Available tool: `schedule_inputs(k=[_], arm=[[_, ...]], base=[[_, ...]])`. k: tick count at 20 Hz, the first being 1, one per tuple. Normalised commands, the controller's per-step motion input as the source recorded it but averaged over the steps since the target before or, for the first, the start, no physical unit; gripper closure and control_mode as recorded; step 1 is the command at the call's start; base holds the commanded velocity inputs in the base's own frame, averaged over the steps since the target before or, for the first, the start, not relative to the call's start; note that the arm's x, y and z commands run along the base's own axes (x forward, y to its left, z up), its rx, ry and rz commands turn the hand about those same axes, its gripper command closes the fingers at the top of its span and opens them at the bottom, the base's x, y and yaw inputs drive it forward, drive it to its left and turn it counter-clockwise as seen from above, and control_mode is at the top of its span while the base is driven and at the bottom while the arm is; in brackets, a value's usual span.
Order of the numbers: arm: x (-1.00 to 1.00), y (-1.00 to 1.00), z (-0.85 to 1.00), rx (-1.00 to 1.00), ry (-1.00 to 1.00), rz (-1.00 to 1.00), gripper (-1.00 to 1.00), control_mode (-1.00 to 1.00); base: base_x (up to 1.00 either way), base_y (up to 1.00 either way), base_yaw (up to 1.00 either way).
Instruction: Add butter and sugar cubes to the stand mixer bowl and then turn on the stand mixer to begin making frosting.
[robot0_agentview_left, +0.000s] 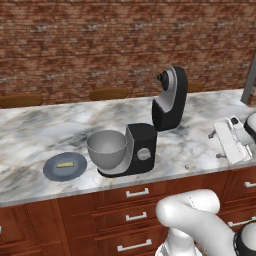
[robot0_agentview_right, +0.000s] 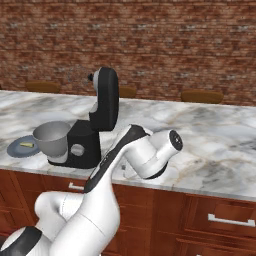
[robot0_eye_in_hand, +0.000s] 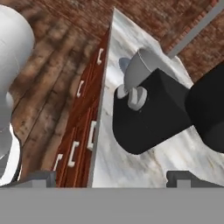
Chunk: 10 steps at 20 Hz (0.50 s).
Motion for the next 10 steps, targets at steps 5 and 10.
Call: schedule_inputs(k=[5,10], arm=[[0.15,-0.1,-0.39,0.23,0.3,0.0,-1.0,-1.0],[0.16,0.0,-0.3,0.23,0.27,0.0,-1.0,-1.0]], base=[[0.0,0.0,0.0],[0.0,0.0,0.0]])
